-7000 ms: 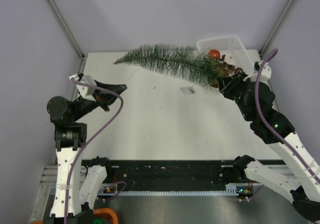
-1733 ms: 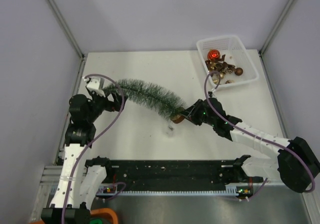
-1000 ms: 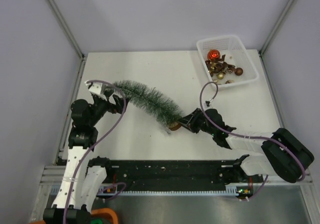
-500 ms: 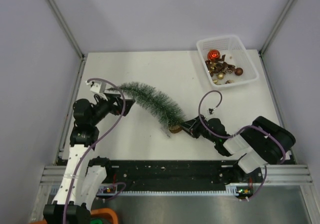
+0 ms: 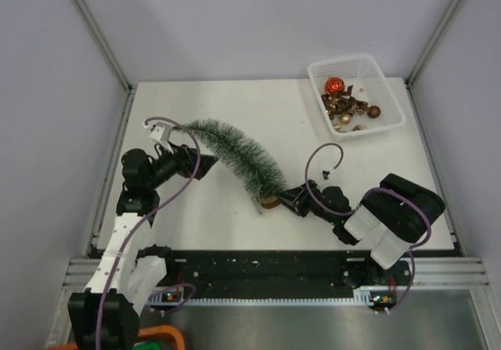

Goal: Decorate the small christmas tree

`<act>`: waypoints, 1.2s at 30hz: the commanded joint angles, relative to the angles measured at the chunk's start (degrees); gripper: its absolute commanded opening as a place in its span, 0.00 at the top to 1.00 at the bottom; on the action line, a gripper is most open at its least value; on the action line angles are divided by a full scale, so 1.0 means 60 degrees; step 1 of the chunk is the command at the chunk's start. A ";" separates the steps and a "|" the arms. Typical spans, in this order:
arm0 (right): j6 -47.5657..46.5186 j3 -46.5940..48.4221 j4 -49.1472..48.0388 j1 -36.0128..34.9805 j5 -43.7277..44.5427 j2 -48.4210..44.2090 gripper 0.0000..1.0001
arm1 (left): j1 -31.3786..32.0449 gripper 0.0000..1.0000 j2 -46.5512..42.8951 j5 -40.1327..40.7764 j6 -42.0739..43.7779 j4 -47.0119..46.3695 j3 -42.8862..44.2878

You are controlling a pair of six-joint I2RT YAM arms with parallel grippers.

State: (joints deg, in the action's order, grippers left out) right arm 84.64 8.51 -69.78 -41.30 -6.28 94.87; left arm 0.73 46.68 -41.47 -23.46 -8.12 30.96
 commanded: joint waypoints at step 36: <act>-0.2681 0.1526 0.3719 -0.0500 -0.0784 -0.1997 0.33 | 0.0449 1.00 0.1522 -0.2945 0.0190 -0.2265 0.2267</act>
State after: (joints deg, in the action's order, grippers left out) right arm 72.34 15.90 -51.77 -44.29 -10.37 85.30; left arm 2.81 55.44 -56.38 -22.04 -19.00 40.69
